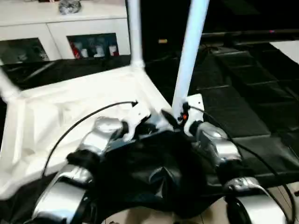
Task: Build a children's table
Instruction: Rotate leg to tighten
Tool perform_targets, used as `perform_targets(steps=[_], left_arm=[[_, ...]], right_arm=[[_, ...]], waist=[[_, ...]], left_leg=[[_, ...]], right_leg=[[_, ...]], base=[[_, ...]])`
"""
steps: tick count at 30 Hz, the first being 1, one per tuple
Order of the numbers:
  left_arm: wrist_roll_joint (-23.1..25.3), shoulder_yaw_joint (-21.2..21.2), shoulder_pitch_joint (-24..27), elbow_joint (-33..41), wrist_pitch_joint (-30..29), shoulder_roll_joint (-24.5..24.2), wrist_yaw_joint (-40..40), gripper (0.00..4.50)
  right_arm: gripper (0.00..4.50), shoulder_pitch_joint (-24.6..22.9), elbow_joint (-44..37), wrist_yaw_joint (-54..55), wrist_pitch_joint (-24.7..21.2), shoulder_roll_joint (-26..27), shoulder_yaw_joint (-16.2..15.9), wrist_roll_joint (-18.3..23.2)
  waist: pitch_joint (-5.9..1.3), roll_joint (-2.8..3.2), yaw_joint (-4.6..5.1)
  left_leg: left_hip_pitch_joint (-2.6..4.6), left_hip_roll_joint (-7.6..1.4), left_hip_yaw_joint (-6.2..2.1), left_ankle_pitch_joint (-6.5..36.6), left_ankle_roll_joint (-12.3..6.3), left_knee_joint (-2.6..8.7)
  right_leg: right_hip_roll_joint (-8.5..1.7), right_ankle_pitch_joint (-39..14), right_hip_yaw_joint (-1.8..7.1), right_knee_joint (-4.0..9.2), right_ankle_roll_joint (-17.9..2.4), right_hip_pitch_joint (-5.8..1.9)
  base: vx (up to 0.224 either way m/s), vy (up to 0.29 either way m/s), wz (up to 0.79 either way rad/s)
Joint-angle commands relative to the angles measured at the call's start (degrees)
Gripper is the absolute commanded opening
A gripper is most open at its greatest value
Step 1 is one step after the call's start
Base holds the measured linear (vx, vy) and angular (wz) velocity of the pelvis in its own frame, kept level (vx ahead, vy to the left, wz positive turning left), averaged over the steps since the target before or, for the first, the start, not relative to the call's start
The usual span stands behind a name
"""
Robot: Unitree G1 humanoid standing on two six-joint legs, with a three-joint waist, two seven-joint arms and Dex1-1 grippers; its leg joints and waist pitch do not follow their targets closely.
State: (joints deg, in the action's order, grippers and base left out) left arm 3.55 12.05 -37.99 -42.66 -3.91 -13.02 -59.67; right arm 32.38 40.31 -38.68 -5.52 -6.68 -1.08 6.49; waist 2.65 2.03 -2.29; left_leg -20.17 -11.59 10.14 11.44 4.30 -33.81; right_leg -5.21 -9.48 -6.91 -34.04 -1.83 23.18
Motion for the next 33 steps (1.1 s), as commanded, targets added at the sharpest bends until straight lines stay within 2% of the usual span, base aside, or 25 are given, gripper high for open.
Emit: perform_targets(steps=[1,2,4,7,8,10,11,13,18,22,25,28,29,30,31,33], left_arm=[[-3.2,1.2,-0.5,3.2,3.1,1.3,-3.7,0.00],[-3.1,1.4,0.0,3.6,3.0,-0.1,-6.0,0.00],[-3.1,1.5,0.1,3.7,3.1,-0.6,-6.7,0.00],[-3.3,1.7,0.4,4.5,2.5,-1.5,-8.8,0.00],[-3.7,1.9,0.8,5.4,1.6,-2.2,-10.7,0.00],[-4.2,2.3,1.3,6.5,0.5,-3.1,-13.2,0.00],[-4.4,2.5,1.5,6.9,0.2,-3.4,-14.1,0.00],[-4.2,3.4,2.1,7.6,-0.1,-4.4,-16.1,0.00],[-3.7,3.6,2.2,7.4,0.5,-4.7,-16.0,0.00],[-3.6,3.5,2.1,7.2,0.7,-4.6,-15.8,0.00],[-3.4,2.8,1.8,6.7,0.5,-4.2,-13.5,0.00],[-3.2,1.9,1.1,5.7,-0.9,-3.3,-10.3,0.00],[-3.2,1.2,0.6,5.0,-1.3,-2.5,-8.1,0.00],[-3.1,-0.1,-0.6,3.5,-2.1,-0.7,-3.4,0.00],[-3.1,-0.5,-1.0,2.9,-2.2,-0.1,-2.0,0.00],[-2.5,-1.0,-2.2,1.5,-2.9,1.2,1.7,0.00]], right_arm=[[3.86,-0.8,-3.6,-6.6,0.4,-0.3,-4.4,0.6],[3.86,-2.7,-7.1,-12.9,0.1,-3.5,-5.5,1.3],[3.86,-3.2,-8.0,-14.8,-0.3,-4.4,-5.9,1.7],[3.86,-4.3,-10.1,-19.2,-1.4,-6.6,-7.1,2.1],[3.86,-5.1,-11.8,-22.0,-2.6,-8.0,-8.0,2.6],[3.86,-5.8,-13.7,-24.9,-4.6,-9.2,-9.0,3.4],[3.62,-6.0,-14.3,-25.6,-5.4,-9.5,-9.2,3.7],[3.62,-6.4,-15.4,-27.3,-6.7,-10.4,-10.0,3.8],[3.22,-6.7,-15.6,-27.7,-6.6,-10.6,-10.1,3.1],[2.87,-6.9,-16.1,-27.3,-6.9,-10.4,-10.3,3.1],[2.79,-7.3,-16.5,-25.2,-7.1,-9.8,-10.2,2.8],[2.74,-6.2,-14.1,-19.5,-8.8,-7.9,-8.9,1.8],[2.73,-5.3,-11.9,-15.4,-8.7,-6.7,-8.0,0.8],[2.73,-3.3,-7.4,-6.2,-7.7,-3.9,-6.1,-1.2],[2.73,-2.6,-5.9,-3.3,-7.2,-3.1,-5.5,-1.7],[2.72,-1.1,-2.9,2.0,-7.3,-1.0,-3.6,-1.3]], waist=[[-3.69,-0.25,-0.25],[-3.67,-0.28,-0.36],[-3.77,-0.31,-0.88],[-3.82,-0.40,-1.00],[-3.68,-0.57,-1.33],[-3.75,-0.52,-1.51],[-3.75,-0.50,-1.52],[-3.74,-0.17,-1.54],[-3.62,-0.25,-1.52],[-3.75,-0.33,-1.51],[-3.75,-0.36,-1.52],[-3.52,-0.38,-1.21],[-3.50,-0.42,-1.11],[-3.43,-0.42,-0.78],[-3.32,-0.50,-0.35],[-3.48,-0.58,-0.06]], left_leg=[[-0.09,-1.74,-0.30,9.5,-4.90,3.64],[-0.07,-1.73,-0.25,9.4,-4.99,3.63],[-0.29,-1.87,-0.25,8.5,-5.97,3.57],[-0.25,-1.81,-0.21,8.4,-5.65,3.47],[-0.22,-1.76,-0.16,8.3,-5.69,3.51],[-0.24,-1.84,-0.19,8.1,-5.90,3.51],[-0.30,-1.89,-0.25,8.0,-5.95,3.54],[-0.21,-1.90,-0.30,8.4,-5.64,3.58],[-0.08,-1.83,-0.30,9.8,-4.16,3.67],[-0.16,-1.79,-0.31,8.8,-4.26,3.61],[-0.17,-1.76,-0.28,8.5,-4.36,3.57],[-0.15,-1.63,-0.35,9.5,-3.47,3.73],[-0.14,-1.56,-0.36,10.0,-3.27,3.73],[0.00,-1.45,-0.38,10.7,-2.53,3.71],[-0.11,-1.29,-0.51,10.7,-1.48,3.82],[0.00,-1.21,-0.52,10.6,-1.52,3.72]], right_leg=[[-3.58,-14.3,3.40,4.27,-11.2,-3.56],[-3.51,-14.0,3.40,4.28,-11.2,-3.58],[-3.48,-11.7,3.41,3.85,-11.6,-3.70],[-3.59,-12.1,3.39,3.89,-12.0,-3.65],[-3.48,-12.8,3.39,4.00,-11.7,-3.72],[-3.51,-13.0,3.42,3.89,-11.5,-3.69],[-3.58,-12.8,3.43,3.87,-11.5,-3.73],[-3.56,-13.3,3.35,3.97,-11.5,-3.59],[-3.59,-15.6,3.37,4.31,-10.8,-3.46],[-3.49,-13.8,3.38,4.05,-11.0,-3.56],[-3.49,-13.6,3.38,4.07,-10.9,-3.56],[-3.51,-16.8,3.31,4.45,-10.1,-3.44],[-3.53,-17.9,3.23,4.57,-9.8,-3.48],[-3.61,-20.5,3.19,4.91,-9.1,-3.24],[-3.62,-22.4,3.09,5.01,-8.6,-3.25],[-3.63,-22.8,3.12,5.20,-7.9,-3.31]], base=[[0.000,0.000,0.00],[0.000,0.000,0.00],[0.000,0.000,0.00],[0.000,0.000,0.00],[0.000,0.000,0.00],[0.000,0.000,0.00],[0.000,0.000,0.00],[0.000,0.000,0.00],[0.000,0.000,0.00],[0.000,0.000,0.00],[0.000,0.000,0.00],[0.000,0.000,0.00],[0.000,0.000,0.00],[0.000,0.000,0.00],[0.000,0.000,0.00],[0.000,0.000,0.00]])
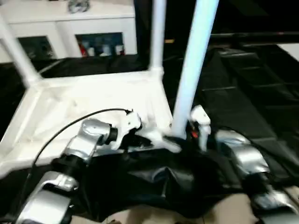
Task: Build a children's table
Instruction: Rotate leg to tighten
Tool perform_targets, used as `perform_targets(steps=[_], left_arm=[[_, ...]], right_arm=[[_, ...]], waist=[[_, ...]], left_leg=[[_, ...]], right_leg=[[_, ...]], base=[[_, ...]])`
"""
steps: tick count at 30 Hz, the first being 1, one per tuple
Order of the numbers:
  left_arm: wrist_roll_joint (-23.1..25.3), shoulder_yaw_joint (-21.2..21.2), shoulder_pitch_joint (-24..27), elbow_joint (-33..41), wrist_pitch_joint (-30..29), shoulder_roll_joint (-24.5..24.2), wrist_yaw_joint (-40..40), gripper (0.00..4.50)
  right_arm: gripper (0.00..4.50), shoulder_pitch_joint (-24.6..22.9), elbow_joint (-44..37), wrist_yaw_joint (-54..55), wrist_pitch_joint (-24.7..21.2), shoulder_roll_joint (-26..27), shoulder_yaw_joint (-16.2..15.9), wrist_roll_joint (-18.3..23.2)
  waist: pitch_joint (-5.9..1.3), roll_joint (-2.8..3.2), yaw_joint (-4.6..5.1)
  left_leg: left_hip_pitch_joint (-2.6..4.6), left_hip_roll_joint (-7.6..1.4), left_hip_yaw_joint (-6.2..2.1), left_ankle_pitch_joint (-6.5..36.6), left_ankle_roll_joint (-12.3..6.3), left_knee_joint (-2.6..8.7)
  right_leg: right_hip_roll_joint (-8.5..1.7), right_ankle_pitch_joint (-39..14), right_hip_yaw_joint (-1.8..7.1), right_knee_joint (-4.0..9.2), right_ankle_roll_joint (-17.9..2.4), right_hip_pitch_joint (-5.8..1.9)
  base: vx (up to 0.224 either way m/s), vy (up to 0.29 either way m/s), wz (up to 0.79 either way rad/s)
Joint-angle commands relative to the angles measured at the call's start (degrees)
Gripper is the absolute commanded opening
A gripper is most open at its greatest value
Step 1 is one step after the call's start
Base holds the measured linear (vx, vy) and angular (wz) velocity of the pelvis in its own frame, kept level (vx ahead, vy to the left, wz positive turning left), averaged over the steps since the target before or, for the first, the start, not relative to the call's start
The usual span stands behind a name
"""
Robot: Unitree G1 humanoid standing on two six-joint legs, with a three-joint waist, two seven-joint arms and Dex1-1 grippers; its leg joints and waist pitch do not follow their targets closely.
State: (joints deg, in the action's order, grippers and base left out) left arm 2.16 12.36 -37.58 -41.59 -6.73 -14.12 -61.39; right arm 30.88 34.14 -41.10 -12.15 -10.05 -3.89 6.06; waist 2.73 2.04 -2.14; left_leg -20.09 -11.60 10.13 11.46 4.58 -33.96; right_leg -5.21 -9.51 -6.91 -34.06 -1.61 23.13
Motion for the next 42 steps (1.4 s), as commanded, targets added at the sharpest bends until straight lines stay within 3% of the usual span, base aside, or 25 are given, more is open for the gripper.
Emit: perform_targets(steps=[1,3,5,7,10,12,14,16,17,20,21,26,27,28,34,38,42], left_arm=[[-0.9,-1.4,-2.8,0.1,-0.1,2.6,4.3,0.00],[-0.3,-1.8,-4.0,-1.1,-0.9,3.9,8.0,0.00],[0.1,-2.7,-6.0,-3.3,-1.7,6.5,14.6,0.00],[0.2,-2.9,-6.5,-3.8,-1.8,7.3,16.4,0.00],[0.4,-3.1,-7.1,-4.5,-1.0,9.4,18.7,0.00],[0.1,-2.3,-6.4,-3.8,0.2,9.9,16.8,0.00],[-0.2,-1.8,-5.8,-3.1,0.8,9.7,15.0,0.00],[-0.2,-1.2,-5.4,-2.9,1.9,9.2,13.3,0.00],[-0.4,-0.6,-4.9,-2.3,3.0,8.5,10.7,0.00],[-1.1,0.3,-3.7,-1.1,4.9,6.7,5.4,0.00],[-1.2,0.6,-3.4,-0.8,5.3,5.9,3.9,0.00],[-1.9,1.3,-2.4,1.0,5.4,3.4,-1.0,0.00],[-2.0,1.3,-2.3,1.3,5.4,3.1,-1.7,0.00],[-2.1,1.4,-2.2,1.5,5.4,2.7,-2.5,0.00],[-2.7,2.5,-0.4,3.9,4.5,-1.0,-10.3,0.00],[-3.0,3.2,1.0,5.9,2.8,-2.8,-14.3,0.00],[-2.9,3.5,1.3,6.3,2.2,-3.4,-14.9,0.00]], right_arm=[[2.72,0.7,3.8,5.6,-0.5,2.9,-0.3,-0.7],[2.72,2.0,6.2,10.4,-0.1,5.0,1.4,0.0],[2.72,4.6,10.4,18.3,1.1,8.6,4.4,1.2],[2.72,5.4,11.7,20.3,1.8,9.7,5.1,1.4],[2.72,7.5,15.2,23.5,5.8,11.9,4.5,-0.5],[3.28,8.1,15.8,20.7,7.9,12.9,3.9,-0.7],[3.42,7.7,14.8,18.4,7.8,13.0,4.0,0.1],[3.51,7.5,14.4,16.6,7.9,12.6,3.6,0.1],[3.77,7.3,14.1,14.8,8.2,11.8,2.7,-0.5],[3.90,6.0,11.4,8.1,8.9,9.0,-0.7,-1.8],[3.90,5.2,9.6,4.6,8.7,7.7,-1.7,-1.8],[3.90,1.7,3.0,-6.3,7.5,2.4,-4.7,-0.7],[3.90,1.3,2.1,-7.8,7.3,1.7,-5.0,-0.5],[3.90,0.8,1.1,-9.2,7.1,1.0,-5.4,-0.2],[3.90,-2.2,-4.7,-20.4,4.8,-4.5,-7.8,1.9],[3.57,-3.0,-6.8,-23.0,3.2,-5.8,-8.1,2.2],[3.22,-3.2,-7.9,-23.9,2.1,-6.0,-8.3,2.5]], waist=[[-3.56,-0.52,0.02],[-3.72,-0.47,0.14],[-4.07,-0.43,0.01],[-4.23,-0.36,0.08],[-4.14,-0.36,0.11],[-4.13,-0.26,0.13],[-4.07,-0.43,0.18],[-4.06,-0.49,0.23],[-4.07,-0.46,0.17],[-3.96,-0.54,0.45],[-3.89,-0.47,0.24],[-3.76,-1.28,-0.36],[-3.77,-1.15,-0.47],[-3.81,-1.48,-0.55],[-3.78,-1.31,-1.60],[-3.65,-1.68,-1.68],[-3.65,-1.56,-1.70]], left_leg=[[-0.15,-1.24,-0.54,10.4,-2.09,3.90],[-0.18,-1.17,-0.45,9.2,-2.23,3.78],[-0.28,-1.31,-0.41,6.3,-3.19,3.62],[-0.34,-1.28,-0.34,5.4,-3.91,3.47],[-0.39,-1.20,-0.22,5.7,-4.56,3.42],[-0.39,-1.22,-0.20,6.2,-5.04,3.41],[-0.33,-1.26,-0.19,6.9,-5.66,3.46],[-0.33,-1.31,-0.19,7.2,-5.89,3.47],[-0.34,-1.29,-0.23,7.0,-6.00,3.45],[-0.70,-1.28,-0.27,7.4,-6.35,3.43],[-0.53,-1.33,-0.27,7.9,-6.39,3.46],[-0.57,-1.70,-0.15,7.8,-6.54,3.51],[-0.51,-1.76,-0.21,7.8,-6.51,3.54],[-0.59,-1.71,-0.13,7.4,-6.67,3.45],[-0.48,-1.91,-0.10,6.8,-6.90,3.47],[-0.46,-1.94,-0.12,6.7,-6.17,3.61],[-0.35,-1.98,-0.18,7.2,-5.39,3.69]], right_leg=[[-3.59,-21.9,3.17,5.15,-8.3,-3.27],[-3.57,-19.9,3.30,4.91,-8.8,-3.20],[-3.55,-13.6,3.36,4.15,-10.8,-3.46],[-3.49,-10.4,3.37,3.74,-12.0,-3.49],[-3.51,-9.1,3.34,3.70,-13.0,-3.54],[-3.51,-9.2,3.32,3.73,-13.0,-3.62],[-3.48,-9.7,3.34,3.80,-13.0,-3.71],[-3.50,-10.0,3.36,3.81,-12.9,-3.71],[-3.53,-9.9,3.36,3.79,-13.0,-3.74],[-3.54,-11.0,3.24,3.89,-12.7,-3.90],[-3.56,-11.8,3.22,4.07,-12.5,-3.84],[-3.57,-14.4,3.35,4.05,-11.3,-3.60],[-3.62,-14.3,3.34,3.95,-11.4,-3.62],[-3.64,-14.0,3.40,3.95,-11.3,-3.61],[-3.64,-14.1,3.41,3.82,-11.1,-3.46],[-3.65,-14.8,3.47,3.80,-10.9,-3.31],[-3.74,-15.5,3.47,3.94,-10.6,-3.26]], base=[[0.000,0.000,0.00],[0.000,0.000,0.00],[0.000,0.000,0.00],[0.000,0.000,0.00],[0.000,0.000,0.00],[0.000,0.000,0.00],[0.000,0.000,0.00],[0.000,0.000,0.00],[0.000,0.000,0.00],[0.000,0.000,0.00],[0.000,0.000,0.00],[0.000,0.000,0.00],[0.000,0.000,0.00],[0.000,0.000,0.00],[0.000,0.000,0.00],[0.000,0.000,0.00],[0.000,0.000,0.00]])
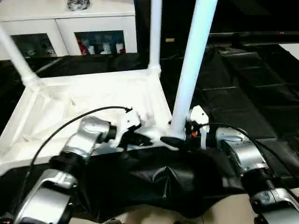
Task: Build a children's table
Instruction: Rotate leg to tighten
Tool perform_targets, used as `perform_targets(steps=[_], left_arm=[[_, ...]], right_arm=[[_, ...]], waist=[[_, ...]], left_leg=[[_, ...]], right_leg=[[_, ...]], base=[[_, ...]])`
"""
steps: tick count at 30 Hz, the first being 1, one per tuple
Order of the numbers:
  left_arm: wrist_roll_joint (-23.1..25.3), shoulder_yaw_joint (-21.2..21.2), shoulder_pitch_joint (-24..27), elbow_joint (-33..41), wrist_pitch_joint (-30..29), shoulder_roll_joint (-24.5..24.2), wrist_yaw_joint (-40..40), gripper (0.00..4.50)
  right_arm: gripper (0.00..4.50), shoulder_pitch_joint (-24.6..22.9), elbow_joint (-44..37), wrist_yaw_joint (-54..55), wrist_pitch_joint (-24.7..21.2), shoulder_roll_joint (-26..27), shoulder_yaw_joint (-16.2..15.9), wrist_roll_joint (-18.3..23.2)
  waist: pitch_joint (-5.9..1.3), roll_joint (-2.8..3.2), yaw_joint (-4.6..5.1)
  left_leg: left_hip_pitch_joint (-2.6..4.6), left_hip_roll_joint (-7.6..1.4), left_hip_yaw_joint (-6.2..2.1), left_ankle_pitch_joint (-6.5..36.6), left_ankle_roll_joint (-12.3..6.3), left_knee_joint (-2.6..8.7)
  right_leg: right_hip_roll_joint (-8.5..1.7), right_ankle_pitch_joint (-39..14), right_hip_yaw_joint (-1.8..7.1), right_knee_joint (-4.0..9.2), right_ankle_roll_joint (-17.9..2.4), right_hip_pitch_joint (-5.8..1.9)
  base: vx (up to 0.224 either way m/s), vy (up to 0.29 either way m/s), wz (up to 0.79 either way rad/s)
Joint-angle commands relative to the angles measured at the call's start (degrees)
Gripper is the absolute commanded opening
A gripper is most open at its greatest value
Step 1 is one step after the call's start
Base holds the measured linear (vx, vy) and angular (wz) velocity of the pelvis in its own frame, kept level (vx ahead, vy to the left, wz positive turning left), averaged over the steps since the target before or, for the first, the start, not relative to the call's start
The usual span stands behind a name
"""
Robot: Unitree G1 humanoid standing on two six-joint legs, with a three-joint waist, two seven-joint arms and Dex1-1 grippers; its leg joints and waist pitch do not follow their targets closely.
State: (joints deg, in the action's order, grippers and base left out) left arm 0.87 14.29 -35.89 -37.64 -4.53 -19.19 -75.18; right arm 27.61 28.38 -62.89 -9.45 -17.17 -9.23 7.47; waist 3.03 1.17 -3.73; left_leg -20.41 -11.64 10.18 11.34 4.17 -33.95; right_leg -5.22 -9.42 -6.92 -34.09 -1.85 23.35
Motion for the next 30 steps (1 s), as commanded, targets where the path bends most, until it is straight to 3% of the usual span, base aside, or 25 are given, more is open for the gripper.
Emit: perform_targets(steps=[1,7,11,15,21,27,29,30], left_arm=[[-1.7,1.7,-0.3,2.4,0.0,1.6,-1.1,0.00],[-1.3,0.2,-0.4,2.0,-0.3,2.7,2.8,0.00],[-0.7,-2.8,-2.5,-0.2,-2.2,6.1,13.0,0.00],[0.0,-3.6,-3.6,-1.3,-3.2,8.3,18.5,0.00],[2.5,-3.7,-5.1,-3.4,-4.2,13.3,29.2,0.00],[2.1,-2.9,-4.6,-2.1,-5.1,16.0,29.8,0.00],[1.8,-3.1,-4.8,-2.5,-4.2,15.4,28.9,0.00],[1.8,-3.2,-4.9,-2.7,-3.7,15.0,28.4,0.00]], right_arm=[[3.13,0.0,-2.3,-2.2,-0.7,1.2,-3.1,0.9],[2.81,-0.4,-3.1,-1.4,-1.8,2.1,-3.2,0.8],[2.76,1.3,2.8,12.6,-3.2,7.0,0.2,-1.7],[2.75,3.2,8.3,23.7,-2.8,11.0,3.1,-2.6],[2.74,9.0,19.4,42.7,0.2,18.2,8.9,-3.0],[2.74,11.6,23.1,43.7,3.3,21.0,8.2,-4.4],[3.30,11.8,22.8,40.3,3.9,20.9,8.6,-3.2],[3.44,11.9,22.7,38.9,4.2,20.6,8.3,-3.2]], waist=[[-3.99,-0.84,-0.17],[-3.98,-1.24,-0.19],[-3.72,-1.76,-0.15],[-3.72,-1.75,0.57],[-4.06,-1.62,1.12],[-4.06,-1.59,1.02],[-4.03,-1.16,1.02],[-4.04,-1.29,1.09]], left_leg=[[0.00,-1.96,-0.27,6.9,-4.72,3.69],[-0.12,-1.79,-0.16,6.3,-4.85,3.56],[0.05,-1.67,-0.22,7.1,-3.61,3.73],[0.17,-1.53,-0.38,7.9,-1.88,3.90],[0.22,-1.54,-0.26,6.2,-2.02,3.78],[0.05,-1.41,-0.10,6.0,-3.89,3.67],[0.15,-1.46,-0.13,6.8,-3.92,3.67],[0.12,-1.45,-0.09,6.8,-3.96,3.66]], right_leg=[[-3.77,-15.0,3.54,3.85,-10.6,-3.51],[-3.78,-14.6,3.55,3.81,-10.5,-3.58],[-3.92,-18.9,3.54,4.30,-9.0,-3.36],[-3.90,-21.3,3.44,4.61,-8.0,-3.35],[-3.90,-15.7,3.67,3.97,-10.1,-3.39],[-3.77,-13.4,3.64,3.85,-10.7,-3.60],[-3.82,-14.3,3.62,3.96,-10.6,-3.56],[-3.75,-14.1,3.63,4.01,-10.7,-3.57]], base=[[0.000,0.000,0.00],[0.000,0.000,0.00],[0.000,0.000,0.00],[0.000,0.000,0.00],[0.000,0.000,0.00],[0.000,0.000,0.00],[0.000,0.000,0.00],[0.000,0.000,0.00]])
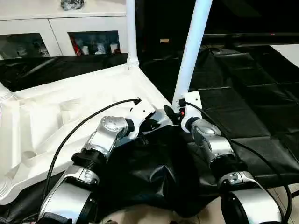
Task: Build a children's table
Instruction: Rotate leg to tighten
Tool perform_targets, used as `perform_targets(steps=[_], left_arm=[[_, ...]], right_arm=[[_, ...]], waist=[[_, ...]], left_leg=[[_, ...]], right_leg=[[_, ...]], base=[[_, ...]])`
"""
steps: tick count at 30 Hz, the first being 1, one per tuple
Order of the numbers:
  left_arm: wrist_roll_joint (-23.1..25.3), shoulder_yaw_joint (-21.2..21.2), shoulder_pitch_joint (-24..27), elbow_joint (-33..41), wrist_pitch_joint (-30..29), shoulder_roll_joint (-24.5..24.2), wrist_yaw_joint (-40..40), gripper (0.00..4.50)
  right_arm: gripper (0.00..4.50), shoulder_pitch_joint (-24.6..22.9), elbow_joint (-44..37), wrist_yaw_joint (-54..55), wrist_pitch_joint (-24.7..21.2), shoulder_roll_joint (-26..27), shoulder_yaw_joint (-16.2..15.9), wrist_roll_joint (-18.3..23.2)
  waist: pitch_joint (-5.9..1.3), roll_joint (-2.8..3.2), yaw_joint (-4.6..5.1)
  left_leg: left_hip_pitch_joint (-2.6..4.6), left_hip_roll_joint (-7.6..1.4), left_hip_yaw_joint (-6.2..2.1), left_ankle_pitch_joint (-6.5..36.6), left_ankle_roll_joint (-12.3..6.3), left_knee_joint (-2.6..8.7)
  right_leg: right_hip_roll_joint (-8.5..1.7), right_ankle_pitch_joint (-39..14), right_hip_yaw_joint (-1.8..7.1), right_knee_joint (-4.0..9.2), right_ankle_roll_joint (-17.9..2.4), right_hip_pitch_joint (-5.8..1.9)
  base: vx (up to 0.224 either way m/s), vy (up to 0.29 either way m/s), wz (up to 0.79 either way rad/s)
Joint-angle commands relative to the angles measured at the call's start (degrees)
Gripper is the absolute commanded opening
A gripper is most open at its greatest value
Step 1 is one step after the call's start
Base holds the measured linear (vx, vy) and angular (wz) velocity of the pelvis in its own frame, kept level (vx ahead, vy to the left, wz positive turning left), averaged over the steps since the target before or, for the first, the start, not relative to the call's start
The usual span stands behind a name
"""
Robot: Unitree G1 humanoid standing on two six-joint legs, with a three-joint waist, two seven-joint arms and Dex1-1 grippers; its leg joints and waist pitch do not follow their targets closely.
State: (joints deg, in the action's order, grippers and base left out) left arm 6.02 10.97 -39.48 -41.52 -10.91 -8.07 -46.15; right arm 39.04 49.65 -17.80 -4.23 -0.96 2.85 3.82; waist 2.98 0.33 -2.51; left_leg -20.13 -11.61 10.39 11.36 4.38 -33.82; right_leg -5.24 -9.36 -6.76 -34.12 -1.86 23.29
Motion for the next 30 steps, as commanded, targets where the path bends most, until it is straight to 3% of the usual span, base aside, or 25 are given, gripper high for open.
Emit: perform_targets(steps=[1,6,9,13,17,20,24,30], left_arm=[[-3.3,0.2,-1.3,1.1,3.0,3.6,-1.0,0.00],[-3.7,0.8,-0.6,1.7,4.9,1.5,-5.8,0.00],[-4.0,1.2,-0.1,2.2,5.8,0.2,-8.4,0.00],[-4.2,1.9,0.7,3.3,7.1,-2.4,-13.9,0.00],[-3.9,2.4,1.3,3.7,8.1,-5.0,-18.1,0.00],[-4.4,2.7,1.6,4.0,8.7,-6.9,-21.5,0.00],[-4.3,2.6,1.9,3.9,9.3,-7.7,-22.5,0.00],[-4.4,2.9,2.3,3.6,10.0,-8.3,-23.7,0.00]], right_arm=[[3.47,0.4,1.3,-6.9,-0.8,4.1,-4.2,0.2],[3.64,-1.2,-2.0,-13.9,1.7,0.8,-7.3,-0.8],[3.64,-2.7,-5.1,-19.3,2.5,-1.5,-9.2,-0.7],[3.64,-5.5,-10.1,-28.4,5.2,-6.4,-11.7,-1.7],[3.64,-7.9,-15.1,-36.2,4.6,-11.3,-13.0,-0.6],[3.64,-9.6,-19.2,-41.8,3.0,-14.6,-13.5,1.3],[3.64,-10.1,-20.4,-44.3,2.2,-16.0,-13.6,1.8],[3.00,-10.3,-21.7,-45.8,0.6,-16.6,-14.1,2.0]], waist=[[-4.03,-0.22,-0.08],[-4.17,-0.04,0.19],[-4.08,-0.26,0.06],[-3.83,-0.40,-0.14],[-3.78,-0.40,-0.65],[-3.96,-0.39,-1.37],[-3.99,-0.37,-1.39],[-3.93,-0.37,-1.57]], left_leg=[[-0.16,-1.51,-0.34,6.8,-4.24,3.54],[-0.28,-1.50,-0.36,6.3,-5.03,3.38],[-0.35,-1.46,-0.35,6.8,-5.88,3.38],[-0.22,-1.63,-0.37,9.2,-5.51,3.49],[0.11,-1.80,-0.31,9.5,-5.20,3.49],[-0.01,-2.02,-0.34,8.0,-5.88,3.49],[-0.12,-1.95,-0.30,8.0,-5.78,3.44],[-0.06,-1.88,-0.35,8.4,-4.78,3.52]], right_leg=[[-3.65,-13.3,3.46,3.98,-10.9,-3.53],[-3.64,-10.1,3.48,3.52,-12.5,-3.81],[-3.54,-10.1,3.43,3.64,-12.5,-3.93],[-3.66,-15.0,3.36,4.18,-11.4,-3.76],[-3.63,-16.6,3.48,4.36,-10.6,-3.45],[-3.52,-13.1,3.48,3.75,-11.3,-3.57],[-3.60,-11.9,3.45,3.62,-12.2,-3.56],[-3.59,-14.4,3.44,3.92,-11.0,-3.56]], base=[[0.000,0.000,0.00],[0.000,0.000,0.00],[0.000,0.000,0.00],[0.000,0.000,0.00],[0.000,0.000,0.00],[0.000,0.000,0.00],[0.000,0.000,0.00],[0.000,0.000,0.00]])
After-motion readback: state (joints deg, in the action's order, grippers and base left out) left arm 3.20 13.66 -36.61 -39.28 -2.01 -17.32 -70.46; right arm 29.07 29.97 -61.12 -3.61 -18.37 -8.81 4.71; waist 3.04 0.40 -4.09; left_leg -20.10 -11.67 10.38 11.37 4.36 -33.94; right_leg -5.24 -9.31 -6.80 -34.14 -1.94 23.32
